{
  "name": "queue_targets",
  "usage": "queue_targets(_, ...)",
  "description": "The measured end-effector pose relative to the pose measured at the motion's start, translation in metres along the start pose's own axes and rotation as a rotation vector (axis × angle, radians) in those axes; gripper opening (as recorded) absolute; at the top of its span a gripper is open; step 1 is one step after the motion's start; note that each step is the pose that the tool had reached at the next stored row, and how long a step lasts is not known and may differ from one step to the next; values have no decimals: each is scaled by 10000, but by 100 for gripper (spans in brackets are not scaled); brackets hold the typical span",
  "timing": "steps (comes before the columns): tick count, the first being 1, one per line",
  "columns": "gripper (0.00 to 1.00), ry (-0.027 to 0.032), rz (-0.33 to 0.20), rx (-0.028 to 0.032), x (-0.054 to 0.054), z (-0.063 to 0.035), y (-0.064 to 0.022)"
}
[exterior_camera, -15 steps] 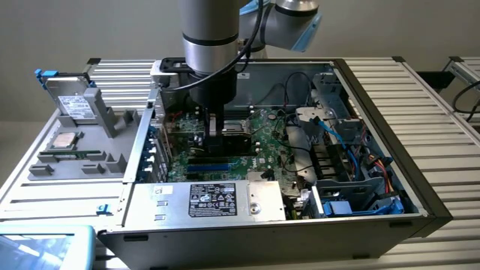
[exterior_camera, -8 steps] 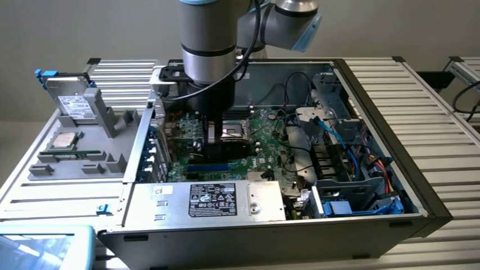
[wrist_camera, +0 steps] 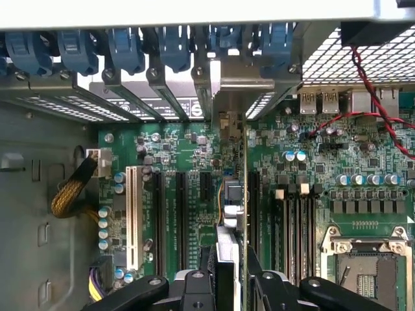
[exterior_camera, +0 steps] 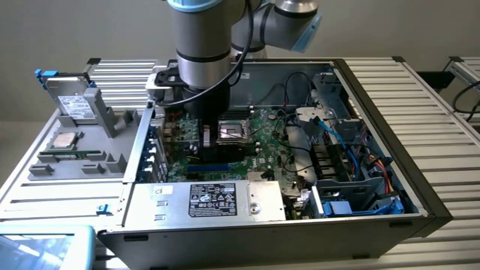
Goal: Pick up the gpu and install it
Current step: 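Insert the gpu into the slot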
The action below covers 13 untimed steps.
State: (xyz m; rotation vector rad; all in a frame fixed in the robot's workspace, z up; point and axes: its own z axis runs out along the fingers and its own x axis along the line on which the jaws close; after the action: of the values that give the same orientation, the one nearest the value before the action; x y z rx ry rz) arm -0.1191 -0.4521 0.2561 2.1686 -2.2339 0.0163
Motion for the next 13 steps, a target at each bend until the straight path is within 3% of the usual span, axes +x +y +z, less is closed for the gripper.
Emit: queue_targets(13,28,1,0,-1,1,61,49)
